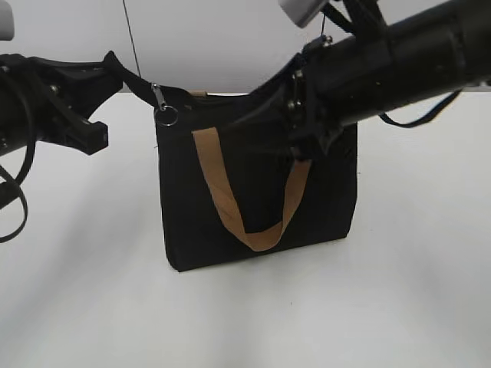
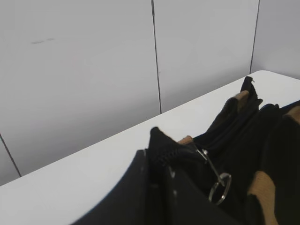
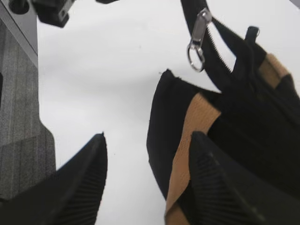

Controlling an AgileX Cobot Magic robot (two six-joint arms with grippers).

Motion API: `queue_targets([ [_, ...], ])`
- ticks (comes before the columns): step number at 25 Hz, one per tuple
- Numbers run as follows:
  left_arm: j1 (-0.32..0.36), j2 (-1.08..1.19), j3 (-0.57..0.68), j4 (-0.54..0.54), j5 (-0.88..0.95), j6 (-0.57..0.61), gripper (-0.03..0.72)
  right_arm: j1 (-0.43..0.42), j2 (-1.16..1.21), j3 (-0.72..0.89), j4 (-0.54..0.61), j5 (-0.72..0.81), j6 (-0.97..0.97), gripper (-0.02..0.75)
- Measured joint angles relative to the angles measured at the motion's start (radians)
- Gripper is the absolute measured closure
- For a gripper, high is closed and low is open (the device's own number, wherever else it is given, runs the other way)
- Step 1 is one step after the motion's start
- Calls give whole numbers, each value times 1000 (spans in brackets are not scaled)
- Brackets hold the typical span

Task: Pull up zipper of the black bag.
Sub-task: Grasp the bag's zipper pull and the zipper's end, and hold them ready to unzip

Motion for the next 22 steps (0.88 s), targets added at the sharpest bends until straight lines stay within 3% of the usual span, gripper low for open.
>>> queue_targets([
  [5,0,0,0,0,0,0,667,5,138,-146,0,0,-10,307],
  [11,0,0,0,0,0,0,667,5,248,-267,25,21,-10,370],
  [22,0,0,0,0,-1,0,667,77,332,-302,80,10,-32,389],
])
